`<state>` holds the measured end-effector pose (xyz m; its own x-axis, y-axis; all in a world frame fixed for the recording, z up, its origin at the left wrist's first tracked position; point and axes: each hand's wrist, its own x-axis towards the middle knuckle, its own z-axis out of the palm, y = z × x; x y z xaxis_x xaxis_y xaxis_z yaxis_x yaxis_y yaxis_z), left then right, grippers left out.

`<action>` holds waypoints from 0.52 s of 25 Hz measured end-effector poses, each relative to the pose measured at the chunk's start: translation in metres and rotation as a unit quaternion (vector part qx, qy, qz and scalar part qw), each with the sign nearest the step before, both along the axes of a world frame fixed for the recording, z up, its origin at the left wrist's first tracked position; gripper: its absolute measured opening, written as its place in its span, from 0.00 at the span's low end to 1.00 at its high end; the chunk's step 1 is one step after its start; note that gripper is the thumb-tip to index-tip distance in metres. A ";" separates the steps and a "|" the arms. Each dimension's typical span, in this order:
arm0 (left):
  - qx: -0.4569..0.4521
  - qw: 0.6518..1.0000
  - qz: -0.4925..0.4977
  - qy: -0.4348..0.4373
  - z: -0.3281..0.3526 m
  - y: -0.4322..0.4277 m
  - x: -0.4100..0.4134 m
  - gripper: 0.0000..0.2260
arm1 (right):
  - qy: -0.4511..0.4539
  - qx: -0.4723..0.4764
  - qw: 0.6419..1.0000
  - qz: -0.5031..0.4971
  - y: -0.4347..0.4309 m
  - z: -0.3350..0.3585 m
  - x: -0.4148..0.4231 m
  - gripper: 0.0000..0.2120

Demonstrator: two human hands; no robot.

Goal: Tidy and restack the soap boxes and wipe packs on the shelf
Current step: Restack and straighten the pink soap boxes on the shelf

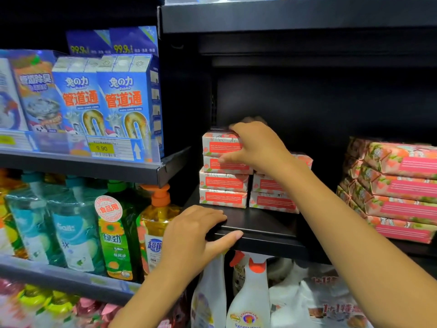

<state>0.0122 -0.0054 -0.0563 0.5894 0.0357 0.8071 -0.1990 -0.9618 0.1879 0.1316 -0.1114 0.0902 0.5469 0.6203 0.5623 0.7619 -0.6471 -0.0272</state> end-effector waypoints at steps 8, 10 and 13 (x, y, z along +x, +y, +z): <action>-0.013 1.000 -0.025 0.014 0.003 0.000 -0.003 0.23 | -0.116 0.083 0.989 0.038 -0.017 -0.015 -0.024 0.35; -0.045 0.997 -0.049 -0.027 0.010 0.000 -0.005 0.20 | -0.124 0.140 0.981 0.044 -0.037 -0.024 -0.031 0.35; -0.042 0.991 -0.053 -0.113 0.039 0.003 0.003 0.19 | -0.101 0.202 0.974 0.030 -0.075 -0.045 -0.044 0.35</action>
